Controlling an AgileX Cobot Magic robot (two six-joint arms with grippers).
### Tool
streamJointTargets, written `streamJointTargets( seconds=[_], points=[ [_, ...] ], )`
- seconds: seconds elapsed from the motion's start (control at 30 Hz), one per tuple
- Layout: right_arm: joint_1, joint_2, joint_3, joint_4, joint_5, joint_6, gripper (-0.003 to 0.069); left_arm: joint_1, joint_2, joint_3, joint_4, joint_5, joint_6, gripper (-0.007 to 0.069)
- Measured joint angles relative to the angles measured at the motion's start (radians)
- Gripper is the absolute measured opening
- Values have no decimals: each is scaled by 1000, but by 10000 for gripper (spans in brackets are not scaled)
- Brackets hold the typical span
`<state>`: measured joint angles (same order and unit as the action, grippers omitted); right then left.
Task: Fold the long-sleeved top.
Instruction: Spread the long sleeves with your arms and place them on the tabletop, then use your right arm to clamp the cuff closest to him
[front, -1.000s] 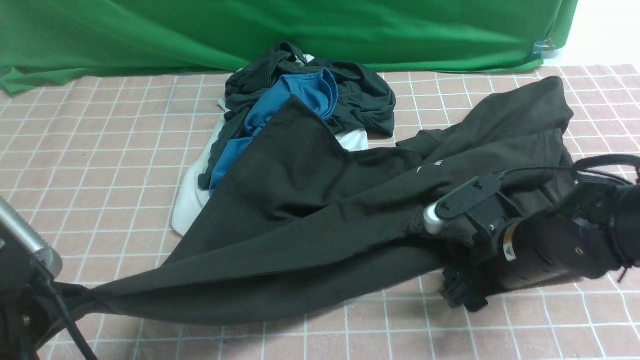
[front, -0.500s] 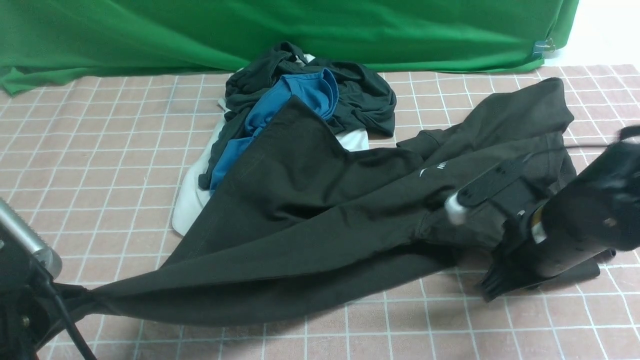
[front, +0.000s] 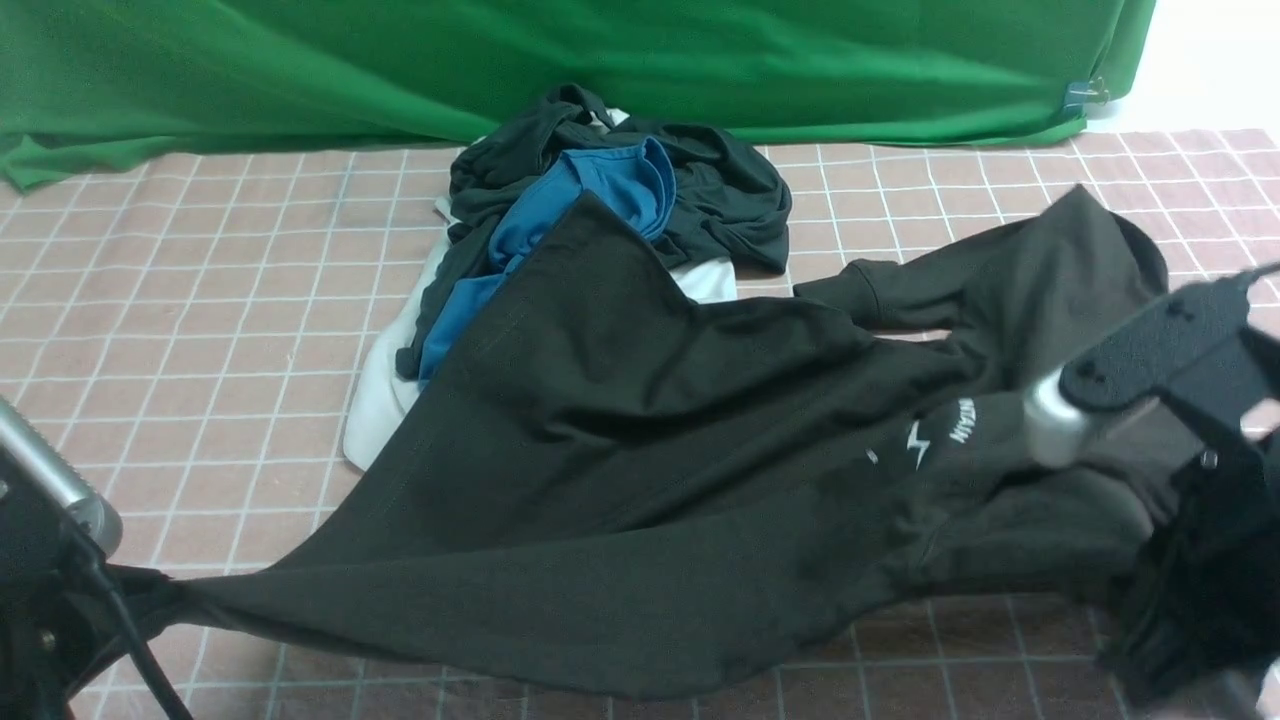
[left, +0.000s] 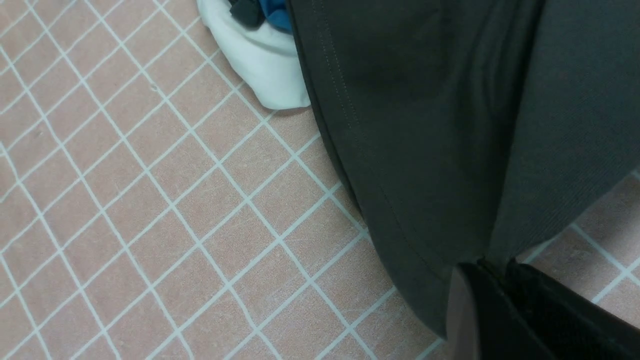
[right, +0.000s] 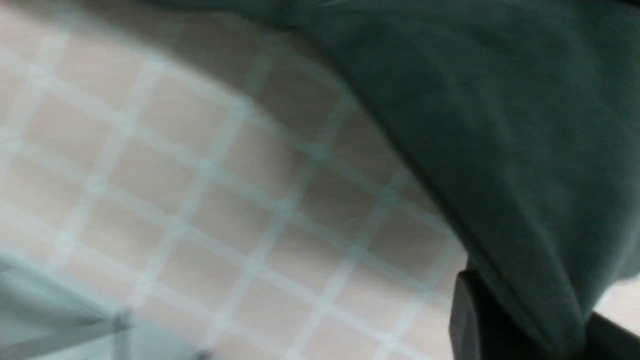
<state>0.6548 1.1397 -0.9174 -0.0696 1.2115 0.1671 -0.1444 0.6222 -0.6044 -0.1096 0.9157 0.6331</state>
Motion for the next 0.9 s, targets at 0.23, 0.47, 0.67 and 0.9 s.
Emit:
streamJointTargets(
  seconds=[0.23, 0.47, 0.67, 0.9],
  points=[
    [154, -19, 111, 118, 6, -1, 69, 0, 0, 0, 12, 0, 0, 33],
    [146, -20, 143, -322, 12, 198, 73, 0, 0, 0, 12, -16, 0, 33],
    [124, -53, 48, -461, 10, 258, 79, 0, 0, 0, 12, -16, -4, 33],
    [123, -77, -37, -496, -55, 101, 76, 0, 0, 0, 12, -16, -3, 33]
  ],
)
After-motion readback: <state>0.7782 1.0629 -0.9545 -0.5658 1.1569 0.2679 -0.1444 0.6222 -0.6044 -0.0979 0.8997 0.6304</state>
